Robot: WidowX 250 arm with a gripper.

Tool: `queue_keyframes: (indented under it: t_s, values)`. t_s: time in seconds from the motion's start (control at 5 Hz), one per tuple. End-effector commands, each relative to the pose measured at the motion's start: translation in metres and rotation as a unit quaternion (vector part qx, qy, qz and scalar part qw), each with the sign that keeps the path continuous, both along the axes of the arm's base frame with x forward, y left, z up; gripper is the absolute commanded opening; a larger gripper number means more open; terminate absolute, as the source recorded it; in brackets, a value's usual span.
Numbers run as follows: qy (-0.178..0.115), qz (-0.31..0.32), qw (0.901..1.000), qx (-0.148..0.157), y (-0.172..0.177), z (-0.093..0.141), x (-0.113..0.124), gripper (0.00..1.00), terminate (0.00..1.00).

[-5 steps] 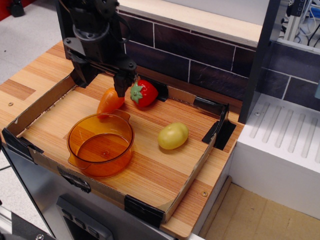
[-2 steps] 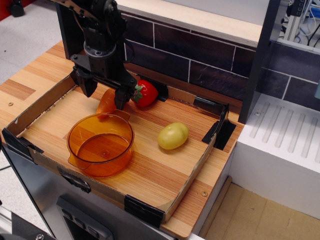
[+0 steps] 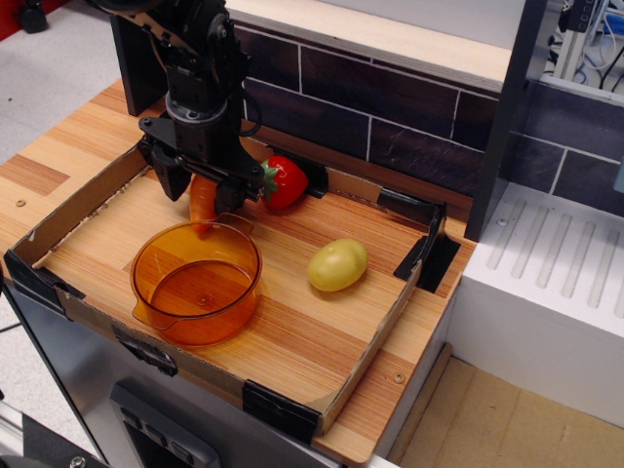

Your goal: Put carrot in pot

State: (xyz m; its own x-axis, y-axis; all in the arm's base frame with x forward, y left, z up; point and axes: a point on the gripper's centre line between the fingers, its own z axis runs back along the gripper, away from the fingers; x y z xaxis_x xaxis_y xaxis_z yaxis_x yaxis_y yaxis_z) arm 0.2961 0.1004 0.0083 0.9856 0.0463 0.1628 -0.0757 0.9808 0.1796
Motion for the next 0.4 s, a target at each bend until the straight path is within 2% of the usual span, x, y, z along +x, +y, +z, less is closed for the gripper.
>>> queue_keyframes:
  t_s: [0.0,0.2]
  values:
    - [-0.015,-0.005,0.9999,0.005,0.004,0.02,0.001,0.0,0.0]
    - [-0.039,0.033,0.9987,-0.004,0.005,0.054,-0.001,0.0,0.0]
